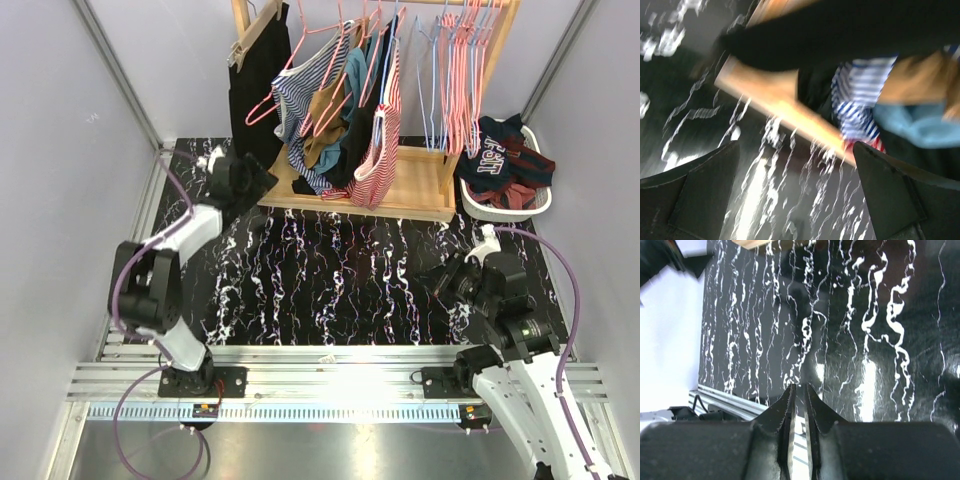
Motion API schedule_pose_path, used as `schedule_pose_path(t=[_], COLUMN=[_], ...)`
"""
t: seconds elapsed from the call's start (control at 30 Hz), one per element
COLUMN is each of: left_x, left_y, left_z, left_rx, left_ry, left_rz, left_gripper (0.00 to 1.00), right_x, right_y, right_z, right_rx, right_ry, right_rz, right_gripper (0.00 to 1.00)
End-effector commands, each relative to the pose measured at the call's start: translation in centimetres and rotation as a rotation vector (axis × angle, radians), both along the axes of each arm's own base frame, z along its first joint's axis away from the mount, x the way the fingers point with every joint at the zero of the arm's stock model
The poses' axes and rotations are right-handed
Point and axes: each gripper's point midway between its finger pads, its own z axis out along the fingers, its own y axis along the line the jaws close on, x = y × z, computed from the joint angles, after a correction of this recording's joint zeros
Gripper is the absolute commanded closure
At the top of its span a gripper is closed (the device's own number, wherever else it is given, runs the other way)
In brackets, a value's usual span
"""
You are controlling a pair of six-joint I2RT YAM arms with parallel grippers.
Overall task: Remove the tank top from the hanger
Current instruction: Grab a hanger with a tank top on it with the right arm
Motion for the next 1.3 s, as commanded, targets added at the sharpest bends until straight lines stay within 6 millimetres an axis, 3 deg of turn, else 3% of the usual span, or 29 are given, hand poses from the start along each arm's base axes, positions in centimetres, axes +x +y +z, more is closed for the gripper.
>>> schedule_pose_path(t=[0.0, 0.17, 0.27, 0.6, 0.83, 1.1, 1.27], left_x=[3.6, 4.1, 4.5, 7.0, 7.8, 6.7, 5.9], left_y=[0.9, 2.4, 3.5, 6.9, 6.8, 6.1, 6.0], left_z=[-0.3, -4.8, -6.0, -4.8, -7.6, -11.4, -9.8], left_rx=[0.085, 0.218, 0.291, 0.580, 0.629, 0.626, 0.567], left_ry=[0.060, 0.242, 0.280, 0.287, 0.332, 0.393, 0.366], left_rz=[0.046, 0.071, 0.083, 0.040, -0.021, -0.104, -0.100], left_gripper=[0.01, 0.01, 0.01, 0.07, 0.11, 0.19, 0.30], right_x=[-0.9, -1.2, -1.4, -1.8, -2.1, -2.1, -2.2], right_y=[0.2, -0.2, -0.3, -0.3, -0.3, -0.2, -0.1], right_z=[-0.3, -0.1, -0.2, -0.2, 0.0, -0.1, 0.0], right_rx=[-0.006, -0.015, -0.015, -0.002, -0.006, -0.006, -0.006], right_ry=[0.019, 0.011, 0.008, 0.007, 0.012, 0.023, 0.030], right_rz=[0.029, 0.015, 0.012, 0.013, 0.019, 0.022, 0.035], right_gripper=[0.83, 0.83, 0.83, 0.85, 0.85, 0.86, 0.86])
